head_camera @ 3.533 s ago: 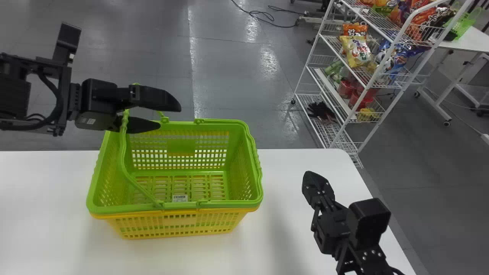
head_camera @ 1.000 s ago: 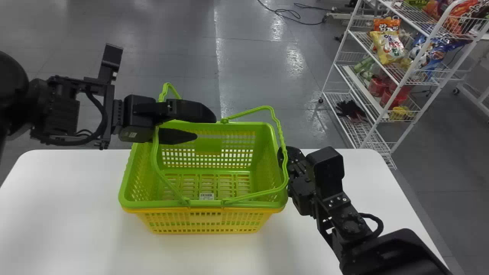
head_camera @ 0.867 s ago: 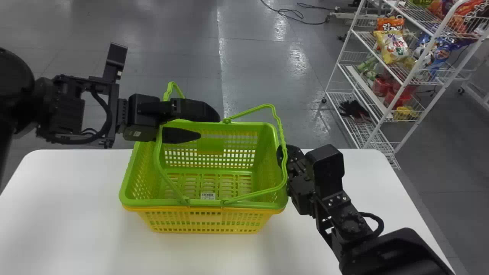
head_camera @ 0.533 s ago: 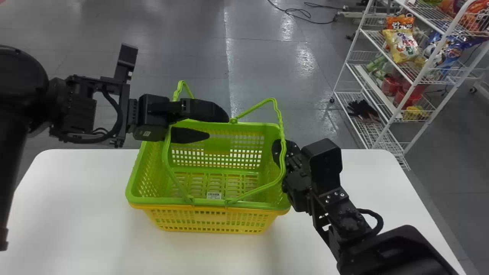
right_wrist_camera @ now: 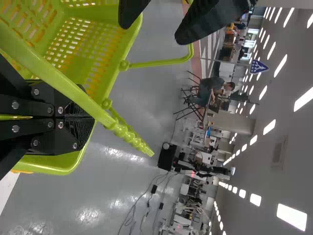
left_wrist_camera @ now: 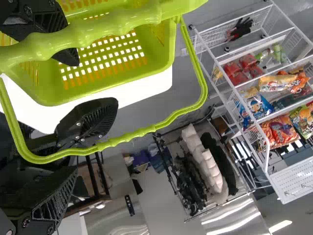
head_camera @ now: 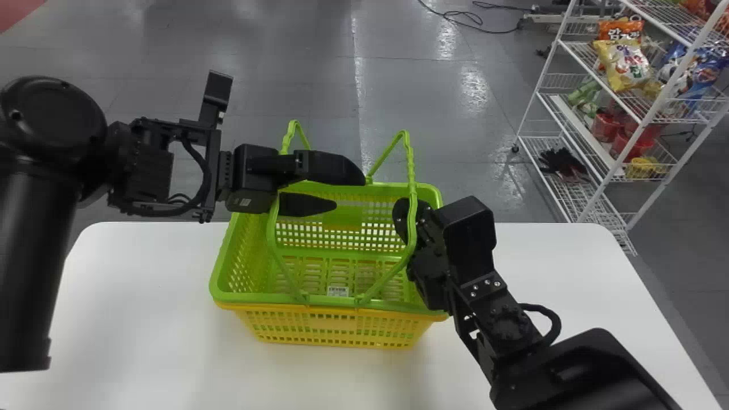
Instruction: Grasp handle with right gripper to insert into left gripper then lift and swing left to center
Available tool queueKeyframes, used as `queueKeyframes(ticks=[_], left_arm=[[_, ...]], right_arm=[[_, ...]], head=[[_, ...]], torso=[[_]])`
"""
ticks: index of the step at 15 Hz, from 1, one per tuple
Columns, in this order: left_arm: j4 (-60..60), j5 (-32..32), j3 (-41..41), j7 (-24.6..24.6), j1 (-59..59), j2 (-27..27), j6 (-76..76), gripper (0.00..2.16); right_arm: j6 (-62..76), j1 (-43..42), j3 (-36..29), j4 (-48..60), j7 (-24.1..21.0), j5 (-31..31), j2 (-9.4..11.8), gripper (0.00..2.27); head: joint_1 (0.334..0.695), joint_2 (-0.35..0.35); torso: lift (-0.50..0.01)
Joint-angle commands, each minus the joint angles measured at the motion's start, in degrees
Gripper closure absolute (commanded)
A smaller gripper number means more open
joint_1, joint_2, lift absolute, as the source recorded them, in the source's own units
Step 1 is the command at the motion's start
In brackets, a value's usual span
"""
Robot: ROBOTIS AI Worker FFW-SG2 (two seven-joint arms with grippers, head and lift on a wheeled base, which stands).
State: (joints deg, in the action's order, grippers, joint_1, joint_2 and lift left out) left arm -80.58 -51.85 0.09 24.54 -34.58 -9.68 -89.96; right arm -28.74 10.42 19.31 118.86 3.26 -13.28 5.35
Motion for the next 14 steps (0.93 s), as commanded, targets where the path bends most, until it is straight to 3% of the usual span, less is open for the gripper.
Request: queueKeyframes(ticks=[1,14], left_arm=[[0.1,0.0,0.0,0.0,0.0,0.0,-0.1,0.04],[2.4,-0.1,0.0,0.0,-1.2,2.1,-0.1,0.04]], right_arm=[[-0.2,-0.2,1.7,0.2,-0.1,-0.7,-0.1,2.16],[-2.2,-0.1,8.0,0.7,-0.1,-3.9,-0.5,2.16]], head=[[0.695,-0.048],[0.695,0.005]], torso=[[-0.093],[-0.093]])
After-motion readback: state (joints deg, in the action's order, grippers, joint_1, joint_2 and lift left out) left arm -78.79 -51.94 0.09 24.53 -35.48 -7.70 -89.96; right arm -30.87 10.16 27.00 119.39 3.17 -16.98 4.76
